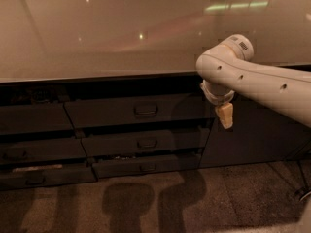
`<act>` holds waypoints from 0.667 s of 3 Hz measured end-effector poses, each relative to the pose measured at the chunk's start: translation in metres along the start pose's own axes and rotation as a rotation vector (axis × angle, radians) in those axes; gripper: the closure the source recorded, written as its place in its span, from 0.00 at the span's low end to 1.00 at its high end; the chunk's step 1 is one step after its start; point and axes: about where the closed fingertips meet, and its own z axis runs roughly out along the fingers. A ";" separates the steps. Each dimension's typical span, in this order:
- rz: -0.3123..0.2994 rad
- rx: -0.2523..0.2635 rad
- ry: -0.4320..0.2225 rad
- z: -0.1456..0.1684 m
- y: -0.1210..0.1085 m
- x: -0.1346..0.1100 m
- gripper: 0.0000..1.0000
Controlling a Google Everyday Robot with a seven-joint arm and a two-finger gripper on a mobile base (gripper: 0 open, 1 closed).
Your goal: Open top drawer
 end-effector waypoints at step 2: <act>-0.128 -0.005 -0.201 0.034 -0.031 -0.060 0.00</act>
Offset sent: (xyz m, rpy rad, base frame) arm 0.0281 0.1332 -0.0570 0.2531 0.1675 0.5108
